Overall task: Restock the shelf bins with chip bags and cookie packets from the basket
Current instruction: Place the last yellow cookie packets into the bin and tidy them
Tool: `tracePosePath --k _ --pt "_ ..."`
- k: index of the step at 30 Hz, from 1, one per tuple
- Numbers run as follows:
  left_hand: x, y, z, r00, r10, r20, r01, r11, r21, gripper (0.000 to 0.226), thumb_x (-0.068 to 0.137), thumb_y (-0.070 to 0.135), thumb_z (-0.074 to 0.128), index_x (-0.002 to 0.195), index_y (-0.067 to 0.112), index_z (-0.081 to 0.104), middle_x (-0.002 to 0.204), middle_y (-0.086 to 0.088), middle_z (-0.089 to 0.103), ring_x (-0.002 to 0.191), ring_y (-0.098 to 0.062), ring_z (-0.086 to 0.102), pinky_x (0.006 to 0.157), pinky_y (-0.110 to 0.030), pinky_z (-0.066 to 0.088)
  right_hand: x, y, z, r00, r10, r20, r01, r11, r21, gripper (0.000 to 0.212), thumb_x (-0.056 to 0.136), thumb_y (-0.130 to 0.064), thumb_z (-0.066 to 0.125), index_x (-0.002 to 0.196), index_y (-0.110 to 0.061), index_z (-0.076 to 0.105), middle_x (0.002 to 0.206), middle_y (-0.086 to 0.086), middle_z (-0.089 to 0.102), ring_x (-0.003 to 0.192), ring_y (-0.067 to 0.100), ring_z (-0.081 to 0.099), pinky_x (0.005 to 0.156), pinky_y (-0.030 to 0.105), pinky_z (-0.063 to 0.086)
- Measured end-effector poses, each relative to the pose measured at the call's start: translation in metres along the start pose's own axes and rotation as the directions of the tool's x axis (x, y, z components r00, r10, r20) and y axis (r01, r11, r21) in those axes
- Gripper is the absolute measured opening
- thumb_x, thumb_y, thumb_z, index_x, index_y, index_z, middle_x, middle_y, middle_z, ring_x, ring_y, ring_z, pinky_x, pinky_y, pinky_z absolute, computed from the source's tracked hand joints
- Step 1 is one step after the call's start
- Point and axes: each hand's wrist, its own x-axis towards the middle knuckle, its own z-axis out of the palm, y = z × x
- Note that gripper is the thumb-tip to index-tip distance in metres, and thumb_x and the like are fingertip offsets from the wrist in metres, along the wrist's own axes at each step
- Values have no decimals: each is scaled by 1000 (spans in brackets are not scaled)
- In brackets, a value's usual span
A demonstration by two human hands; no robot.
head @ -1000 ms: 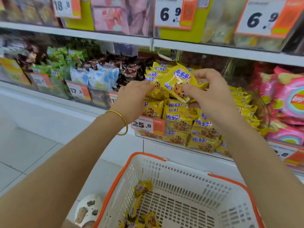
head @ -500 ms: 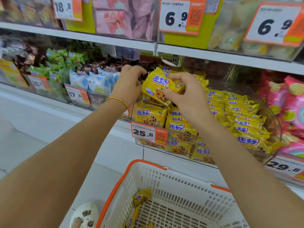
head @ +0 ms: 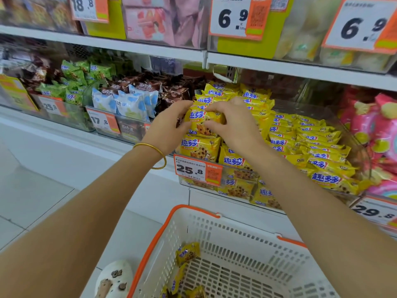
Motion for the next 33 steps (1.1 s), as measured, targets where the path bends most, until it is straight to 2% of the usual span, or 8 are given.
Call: tracePosePath --k 4,8,12,16,21,25,27,33 --pt "-18 11 -3 984 -21 -174 25 999 20 45 93 8 53 137 13 44 133 0 51 122 -14 47 103 -34 41 -15 -4 -14 1000 6 -25 -7 1000 -24 51 88 -30 65 136 -29 47 114 -1 39 94 14 51 92 31 45" --pt "-81 18 4 948 20 -318 -29 999 -24 25 91 9 52 111 22 55 101 19 53 91 -1 53 76 -17 44 -68 -10 -43 985 15 -171 12 988 156 33 89 -16 60 118 -32 57 104 -9 49 80 3 57 74 11 44" --pt "-133 4 27 981 -151 122 134 981 140 20 91 14 54 105 27 59 106 11 56 98 -10 53 83 -22 41 -130 2 -9 983 30 182 -92 937 338 17 91 -18 58 97 -34 60 86 -10 60 74 13 62 66 30 52" --pt "-148 -15 40 685 -435 584 156 871 465 30 96 27 48 125 20 54 130 0 51 117 -16 48 94 -21 33 -166 54 91 739 188 647 -240 971 -9 16 96 -19 51 109 -23 59 100 -3 61 87 17 61 79 36 52" --pt "-163 -37 49 515 -533 672 -101 741 664 38 99 34 40 136 22 42 139 -4 45 126 -24 43 102 -35 37 -220 109 211 450 299 842 -180 953 -243 22 96 -13 48 117 -15 52 111 6 56 86 17 56 65 27 43" --pt "-161 -42 49 442 -545 713 -249 689 681 40 100 34 37 139 24 36 139 -3 43 127 -24 41 99 -37 40 -254 110 266 313 250 916 -267 949 -168 62 91 -29 61 144 -12 33 145 10 42 126 27 46 101 37 41" --pt "-158 -44 50 416 -554 721 -264 685 679 38 100 31 36 138 23 38 137 -3 45 124 -24 44 98 -37 41 -275 101 287 243 274 931 -373 912 -171 73 90 -36 61 148 -11 22 149 10 36 132 28 41 104 35 37" --pt "-147 -47 61 462 -483 744 -286 713 641 31 100 29 36 129 19 44 122 -3 52 111 -23 52 82 -34 43 -302 84 305 383 426 820 -508 838 -198 59 85 -27 69 132 -15 34 129 7 53 113 27 54 92 40 47"
